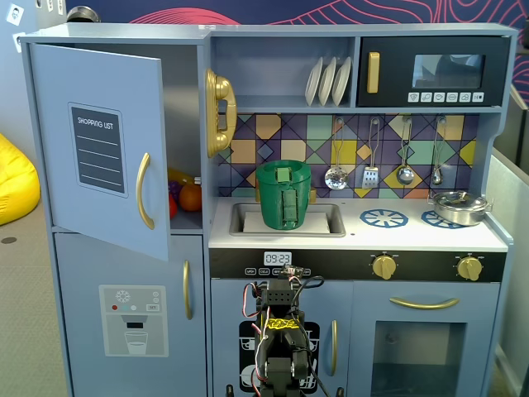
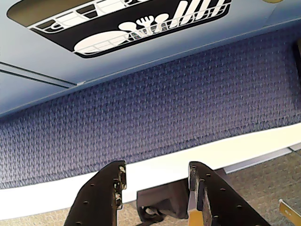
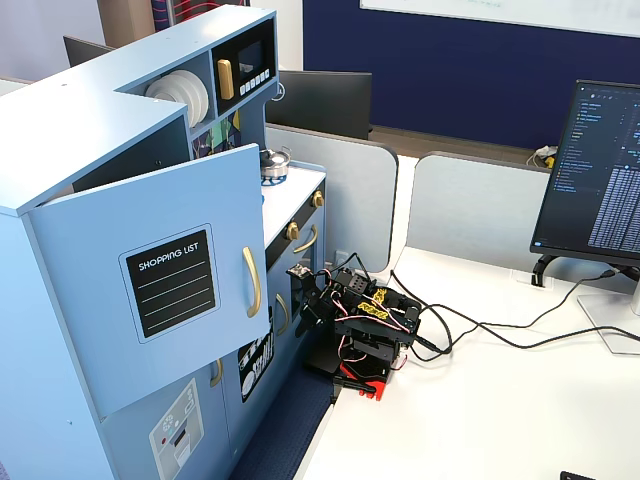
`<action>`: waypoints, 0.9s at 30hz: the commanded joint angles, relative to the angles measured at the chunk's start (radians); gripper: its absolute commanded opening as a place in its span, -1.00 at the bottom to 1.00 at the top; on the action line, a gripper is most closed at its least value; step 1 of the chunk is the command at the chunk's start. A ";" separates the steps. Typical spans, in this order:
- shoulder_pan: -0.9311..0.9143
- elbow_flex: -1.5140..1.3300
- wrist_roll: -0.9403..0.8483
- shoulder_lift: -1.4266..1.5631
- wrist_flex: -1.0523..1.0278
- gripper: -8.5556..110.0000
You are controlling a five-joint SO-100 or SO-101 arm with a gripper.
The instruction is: Close the left cabinet door
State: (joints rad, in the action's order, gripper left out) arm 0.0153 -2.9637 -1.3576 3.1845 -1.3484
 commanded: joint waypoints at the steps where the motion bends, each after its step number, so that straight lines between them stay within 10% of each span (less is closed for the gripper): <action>1: -0.031 -0.034 -0.176 -0.005 -0.184 -0.86; 14: 0.014 -0.032 -0.249 -0.008 -0.169 -0.86; 27: 0.894 0.310 -0.189 -0.067 0.184 -0.86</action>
State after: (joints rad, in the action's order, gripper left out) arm 0.6581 -2.8103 -1.5524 3.1508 -1.2594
